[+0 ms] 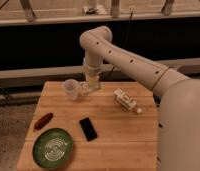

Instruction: Place the white sponge in the ceramic cup

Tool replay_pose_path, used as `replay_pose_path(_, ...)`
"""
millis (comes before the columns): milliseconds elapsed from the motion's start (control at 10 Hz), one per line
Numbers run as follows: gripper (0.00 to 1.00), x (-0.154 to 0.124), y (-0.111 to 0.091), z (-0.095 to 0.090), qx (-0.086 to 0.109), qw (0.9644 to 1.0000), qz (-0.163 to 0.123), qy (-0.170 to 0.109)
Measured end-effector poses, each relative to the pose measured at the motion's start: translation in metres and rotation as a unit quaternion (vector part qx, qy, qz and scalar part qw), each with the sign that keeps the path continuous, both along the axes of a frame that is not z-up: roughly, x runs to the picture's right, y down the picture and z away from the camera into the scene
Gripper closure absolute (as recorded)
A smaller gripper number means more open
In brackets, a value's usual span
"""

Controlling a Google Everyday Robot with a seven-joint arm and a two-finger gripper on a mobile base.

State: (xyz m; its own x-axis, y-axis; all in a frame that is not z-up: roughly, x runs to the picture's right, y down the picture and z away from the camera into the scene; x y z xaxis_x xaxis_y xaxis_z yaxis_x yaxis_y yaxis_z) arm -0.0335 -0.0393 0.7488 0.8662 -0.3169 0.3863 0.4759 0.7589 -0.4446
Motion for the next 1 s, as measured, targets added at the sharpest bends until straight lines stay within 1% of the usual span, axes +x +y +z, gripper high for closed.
replay_pose_path(200,1.00,-0.002,-0.009,0.004,0.011,0.9999,0.000,-0.001)
replay_pose_path(500,1.00,-0.016,-0.021,0.014,0.026,0.9996,-0.012,-0.008)
replay_pose_path(800,1.00,-0.018,-0.026,0.022,0.033,0.9992,-0.016,-0.013)
replay_pose_path(1000,1.00,-0.028,-0.024,0.031,0.034,0.9991,-0.021,-0.018)
